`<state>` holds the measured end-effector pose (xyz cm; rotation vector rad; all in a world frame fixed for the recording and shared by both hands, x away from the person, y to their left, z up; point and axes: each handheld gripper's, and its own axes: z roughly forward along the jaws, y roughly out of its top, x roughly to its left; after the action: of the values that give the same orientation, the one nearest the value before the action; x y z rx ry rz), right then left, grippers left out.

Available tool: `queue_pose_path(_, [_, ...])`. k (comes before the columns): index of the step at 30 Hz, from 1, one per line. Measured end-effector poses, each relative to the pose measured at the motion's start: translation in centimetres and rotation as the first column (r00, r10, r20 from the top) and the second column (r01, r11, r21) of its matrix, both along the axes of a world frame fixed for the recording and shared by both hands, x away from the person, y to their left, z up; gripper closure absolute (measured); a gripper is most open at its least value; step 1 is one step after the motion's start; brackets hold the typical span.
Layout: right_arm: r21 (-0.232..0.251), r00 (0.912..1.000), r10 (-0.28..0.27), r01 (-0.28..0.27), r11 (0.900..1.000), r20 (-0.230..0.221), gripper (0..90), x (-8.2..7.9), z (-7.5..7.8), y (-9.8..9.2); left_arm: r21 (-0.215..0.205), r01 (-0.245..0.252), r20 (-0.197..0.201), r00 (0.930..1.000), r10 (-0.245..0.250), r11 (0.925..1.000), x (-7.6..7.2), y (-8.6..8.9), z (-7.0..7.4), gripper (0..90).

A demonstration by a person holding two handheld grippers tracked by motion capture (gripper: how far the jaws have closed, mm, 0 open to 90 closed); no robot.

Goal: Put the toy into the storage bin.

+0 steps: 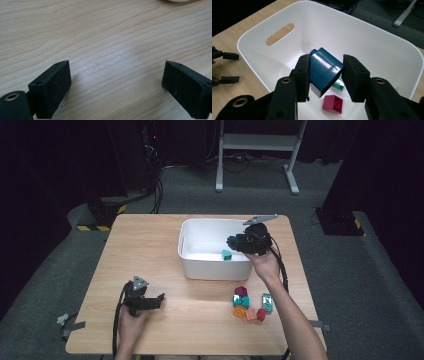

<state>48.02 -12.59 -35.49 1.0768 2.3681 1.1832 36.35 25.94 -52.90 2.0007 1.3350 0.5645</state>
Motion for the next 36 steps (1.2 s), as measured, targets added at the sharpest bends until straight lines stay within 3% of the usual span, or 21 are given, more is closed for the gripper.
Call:
queue_pose_path(7, [-0.028, 1.0, -0.002, 0.002, 1.0, -0.002, 58.5, 0.3, -0.5, 0.6, 0.0, 0.0, 0.0, 1.0, 0.0, 1.0, 0.0, 0.0, 0.0, 9.1])
queue_pose_path(17, [-0.043, 1.0, -0.007, 0.006, 0.999, -0.006, 50.7, 0.4, -0.8, 0.7, 0.0, 0.0, 0.001, 1.0, 0.0, 1.0, 0.0, 0.0, 0.0, 9.2])
queue_pose_path(36, [0.01, 0.9984, -0.03, 0.03, 1.0, 0.048, 44.4, -2.3, 0.2, -1.8, -0.001, 0.0, 0.001, 1.0, 0.0, 1.0, 0.0, 0.0, 0.0, 9.2])
